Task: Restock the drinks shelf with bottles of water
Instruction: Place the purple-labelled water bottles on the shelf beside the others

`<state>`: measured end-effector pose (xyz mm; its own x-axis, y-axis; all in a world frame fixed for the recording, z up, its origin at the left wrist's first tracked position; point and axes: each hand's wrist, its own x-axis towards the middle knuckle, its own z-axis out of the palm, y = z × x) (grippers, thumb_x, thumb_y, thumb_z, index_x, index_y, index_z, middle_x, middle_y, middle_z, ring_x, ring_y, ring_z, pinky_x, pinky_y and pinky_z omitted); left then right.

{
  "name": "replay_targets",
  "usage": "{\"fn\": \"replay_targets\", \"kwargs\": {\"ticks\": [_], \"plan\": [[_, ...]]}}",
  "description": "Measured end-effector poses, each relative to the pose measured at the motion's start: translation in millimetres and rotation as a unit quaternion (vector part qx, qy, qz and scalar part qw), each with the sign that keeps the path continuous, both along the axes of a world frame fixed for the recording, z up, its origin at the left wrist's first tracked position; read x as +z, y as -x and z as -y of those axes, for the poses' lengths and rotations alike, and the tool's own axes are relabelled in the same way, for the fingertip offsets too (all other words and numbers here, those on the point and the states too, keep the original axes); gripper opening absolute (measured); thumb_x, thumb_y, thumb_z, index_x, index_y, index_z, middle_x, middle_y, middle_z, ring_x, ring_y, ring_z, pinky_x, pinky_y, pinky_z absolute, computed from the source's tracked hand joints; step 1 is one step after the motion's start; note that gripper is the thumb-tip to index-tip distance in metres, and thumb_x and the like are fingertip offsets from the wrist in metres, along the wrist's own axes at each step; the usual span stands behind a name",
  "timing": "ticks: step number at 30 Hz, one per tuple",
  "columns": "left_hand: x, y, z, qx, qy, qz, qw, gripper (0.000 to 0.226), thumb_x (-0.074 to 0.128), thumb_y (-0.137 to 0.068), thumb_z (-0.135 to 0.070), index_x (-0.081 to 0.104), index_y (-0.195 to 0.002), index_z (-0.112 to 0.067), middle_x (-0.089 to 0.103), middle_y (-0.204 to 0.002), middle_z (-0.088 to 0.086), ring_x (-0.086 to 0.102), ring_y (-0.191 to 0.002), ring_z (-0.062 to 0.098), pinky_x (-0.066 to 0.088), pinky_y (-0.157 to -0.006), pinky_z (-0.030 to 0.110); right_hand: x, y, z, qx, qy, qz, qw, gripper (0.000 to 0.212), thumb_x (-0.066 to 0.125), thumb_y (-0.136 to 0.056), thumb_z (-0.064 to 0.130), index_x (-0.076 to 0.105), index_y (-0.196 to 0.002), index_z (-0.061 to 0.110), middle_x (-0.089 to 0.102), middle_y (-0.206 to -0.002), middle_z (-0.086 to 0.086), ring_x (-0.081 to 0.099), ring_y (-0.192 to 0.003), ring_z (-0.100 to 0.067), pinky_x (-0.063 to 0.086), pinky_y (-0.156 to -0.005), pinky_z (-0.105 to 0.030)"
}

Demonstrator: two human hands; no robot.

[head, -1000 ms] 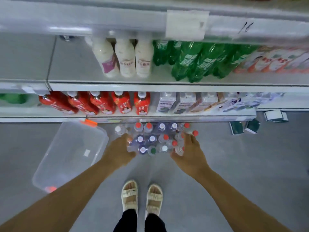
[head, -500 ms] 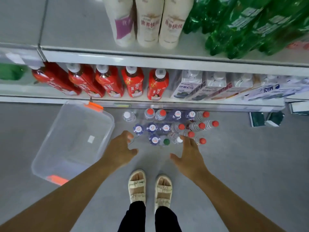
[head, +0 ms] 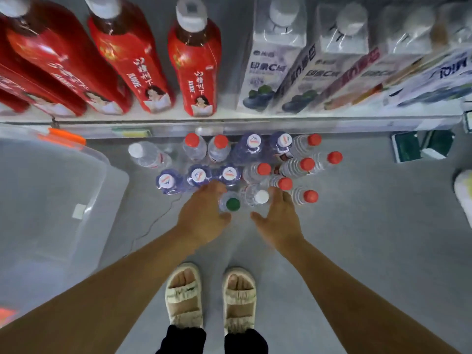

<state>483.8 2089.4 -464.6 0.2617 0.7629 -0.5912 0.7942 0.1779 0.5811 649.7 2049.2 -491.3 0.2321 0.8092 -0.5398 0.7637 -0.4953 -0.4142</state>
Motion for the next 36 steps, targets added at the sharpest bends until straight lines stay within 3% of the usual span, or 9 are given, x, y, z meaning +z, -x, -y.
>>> {"fn": "replay_targets", "kwargs": {"ticks": [7,11,15,19,23,25,30,33,36], "plan": [[-52,-22,-1,-0.014,-0.065,0.000,0.998,0.049,0.069,-0.079,-0.020,0.048,-0.123,-0.016,0.057,-0.119,0.004,0.056,-0.107,0.024,0.049,-0.090,0.040,-91,-1,11,-0.079,-0.144,-0.050,0.985,0.063,0.076,-0.076,0.019,0.048,-0.131,0.005,0.054,-0.127,-0.014,0.053,-0.116,-0.030,0.048,-0.091,-0.043],[-66,-20,-2,-0.024,-0.087,0.000,0.996,0.052,0.069,-0.079,-0.020,0.047,-0.126,-0.015,0.056,-0.124,0.004,0.055,-0.111,0.023,0.047,-0.092,0.037,-117,1,15,-0.144,-0.215,-0.109,0.960,0.057,0.072,-0.078,0.028,0.054,-0.127,0.006,0.059,-0.125,-0.010,0.055,-0.116,-0.023,0.043,-0.098,-0.031],[-69,-15,-3,-0.027,-0.093,0.004,0.995,0.053,0.071,-0.080,-0.021,0.047,-0.127,-0.014,0.054,-0.126,0.004,0.053,-0.115,0.022,0.045,-0.096,0.036,-123,3,16,-0.167,-0.242,-0.142,0.945,0.058,0.068,-0.080,0.038,0.056,-0.126,0.005,0.060,-0.125,-0.009,0.055,-0.118,-0.020,0.043,-0.100,-0.029],[-54,-11,-2,-0.009,-0.100,-0.006,0.995,0.052,0.072,-0.079,-0.020,0.048,-0.125,-0.014,0.055,-0.125,0.003,0.053,-0.112,0.021,0.045,-0.094,0.034,-101,-1,23,-0.178,-0.256,-0.153,0.938,0.059,0.059,-0.081,0.046,0.059,-0.122,0.004,0.064,-0.119,-0.008,0.057,-0.109,-0.012,0.038,-0.092,-0.007],[-17,-12,-1,-0.009,-0.111,0.005,0.994,0.054,0.074,-0.077,-0.016,0.049,-0.125,-0.012,0.056,-0.123,0.004,0.055,-0.110,0.021,0.046,-0.092,0.034,-56,-10,29,-0.158,-0.248,-0.168,0.941,0.041,0.068,-0.084,0.032,0.059,-0.120,0.013,0.063,-0.115,-0.004,0.058,-0.105,-0.012,0.044,-0.092,-0.017],[11,-14,-3,-0.007,-0.107,0.014,0.994,0.055,0.075,-0.076,-0.015,0.049,-0.125,-0.012,0.057,-0.121,0.004,0.055,-0.110,0.022,0.045,-0.091,0.036,-17,-17,26,-0.153,-0.264,-0.164,0.938,0.035,0.070,-0.084,0.024,0.060,-0.116,0.013,0.063,-0.109,0.000,0.058,-0.098,-0.009,0.042,-0.086,-0.009],[106,-23,-14,-0.026,-0.088,0.031,0.995,0.056,0.073,-0.067,-0.016,0.049,-0.118,-0.012,0.057,-0.110,0.005,0.057,-0.102,0.026,0.045,-0.079,0.030,110,-35,0,-0.131,-0.313,-0.150,0.929,0.025,0.067,-0.081,0.035,0.055,-0.101,0.027,0.061,-0.099,-0.003,0.057,-0.088,-0.014,0.041,-0.076,-0.015],[178,-27,-24,-0.024,-0.064,0.060,0.996,0.059,0.073,-0.071,-0.014,0.047,-0.124,-0.012,0.056,-0.116,0.002,0.055,-0.109,0.023,0.043,-0.087,0.029,195,-44,-23,-0.129,-0.319,-0.155,0.926,0.039,0.061,-0.077,0.052,0.059,-0.100,0.020,0.059,-0.093,0.002,0.054,-0.083,-0.010,0.041,-0.072,-0.020],[252,-25,-32,-0.004,-0.047,0.099,0.994,0.070,0.075,-0.055,-0.038,0.047,-0.116,-0.018,0.057,-0.107,-0.004,0.055,-0.104,0.018,0.045,-0.090,0.030,279,-51,-47,-0.127,-0.325,-0.175,0.921,0.033,0.063,-0.082,0.046,0.057,-0.097,0.017,0.057,-0.078,0.007,0.053,-0.071,0.001,0.037,-0.062,-0.010]]}}
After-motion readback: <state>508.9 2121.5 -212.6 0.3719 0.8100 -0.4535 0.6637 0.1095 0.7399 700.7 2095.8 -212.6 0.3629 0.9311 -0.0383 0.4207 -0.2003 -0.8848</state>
